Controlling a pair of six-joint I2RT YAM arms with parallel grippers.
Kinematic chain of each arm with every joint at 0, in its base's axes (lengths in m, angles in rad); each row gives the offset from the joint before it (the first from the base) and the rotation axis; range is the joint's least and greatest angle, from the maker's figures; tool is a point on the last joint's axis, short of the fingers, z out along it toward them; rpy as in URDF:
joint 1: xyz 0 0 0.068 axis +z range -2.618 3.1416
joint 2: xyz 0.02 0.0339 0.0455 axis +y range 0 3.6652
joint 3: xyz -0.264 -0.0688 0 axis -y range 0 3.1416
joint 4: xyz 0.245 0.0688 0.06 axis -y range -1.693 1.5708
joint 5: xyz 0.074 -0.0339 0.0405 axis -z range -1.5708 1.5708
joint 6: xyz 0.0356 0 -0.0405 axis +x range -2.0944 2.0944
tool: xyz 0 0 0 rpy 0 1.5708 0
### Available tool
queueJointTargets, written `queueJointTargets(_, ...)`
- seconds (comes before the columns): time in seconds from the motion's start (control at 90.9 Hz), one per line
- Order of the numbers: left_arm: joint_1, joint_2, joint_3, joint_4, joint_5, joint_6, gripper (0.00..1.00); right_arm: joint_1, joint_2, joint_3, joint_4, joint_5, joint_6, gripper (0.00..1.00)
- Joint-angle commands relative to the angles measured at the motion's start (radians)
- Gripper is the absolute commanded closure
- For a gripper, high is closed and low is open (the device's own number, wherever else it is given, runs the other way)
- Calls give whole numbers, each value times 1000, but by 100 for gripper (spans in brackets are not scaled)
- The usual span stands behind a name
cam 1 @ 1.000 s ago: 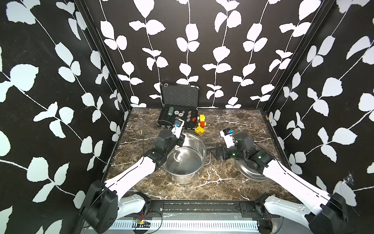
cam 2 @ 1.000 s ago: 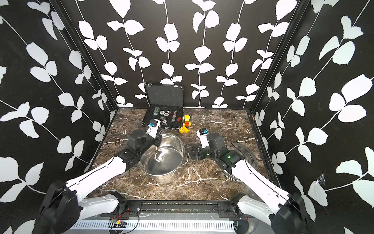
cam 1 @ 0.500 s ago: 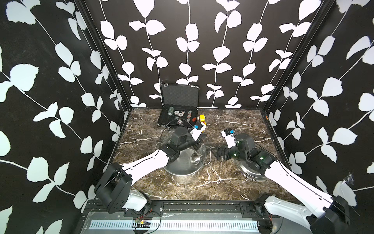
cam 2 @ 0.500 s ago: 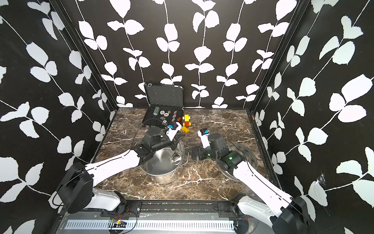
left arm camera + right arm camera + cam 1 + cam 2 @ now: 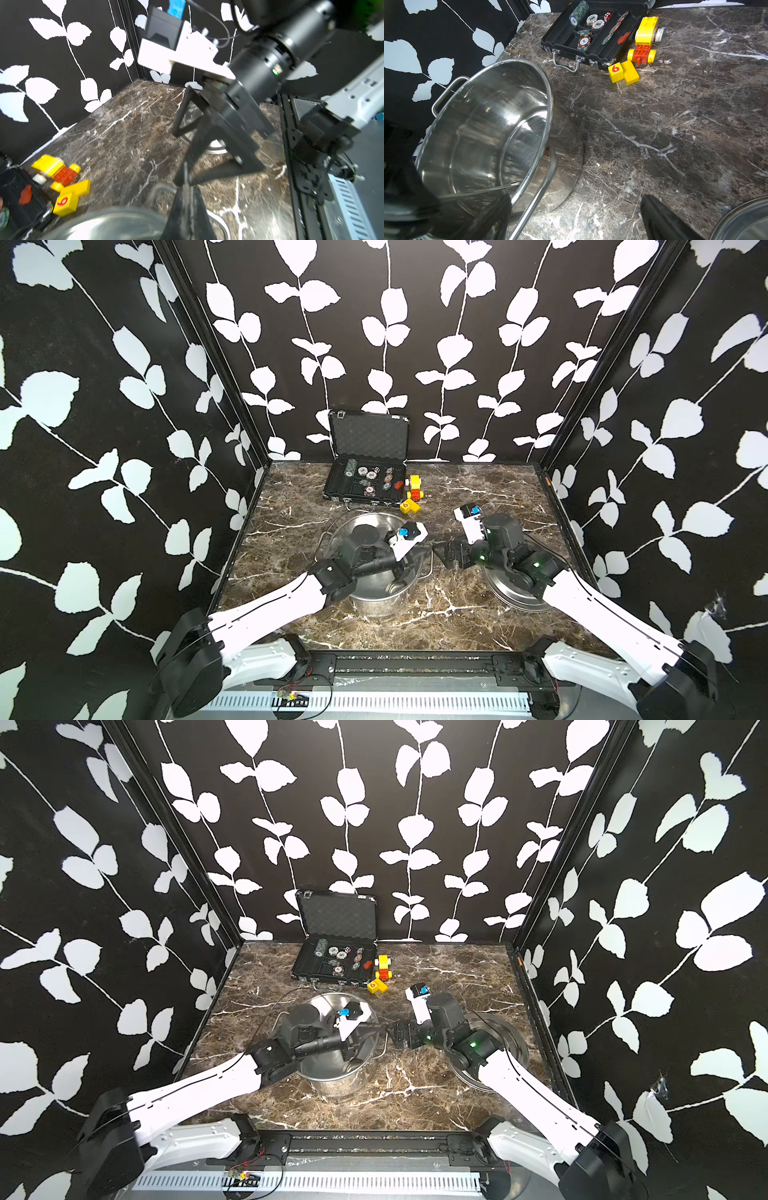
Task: Stir the soup with a spoon
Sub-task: Stir the soup in the pan with a stick.
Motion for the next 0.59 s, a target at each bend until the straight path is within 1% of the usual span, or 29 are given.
queueJointTargets(0.0, -1, -104, -56, -98, -54, 16, 100, 9, 1, -6, 31, -4, 6, 1)
queueJointTargets(0.132, -1, -238, -125, -166, -138, 0, 100, 8, 2, -7, 34, -4, 6, 1)
queueJointTargets(0.297, 0, -375, -205, -182, -337, -19, 100, 10, 20, 3, 45, -24, 6, 1)
queueJointTargets(0.451, 11, -444, -248, -154, -486, -19, 100, 13, 26, 14, 39, -27, 1, 1)
queueJointTargets(0.583, 70, -475, -273, -106, -556, -79, 100, 15, 19, 18, 28, -24, -5, 1)
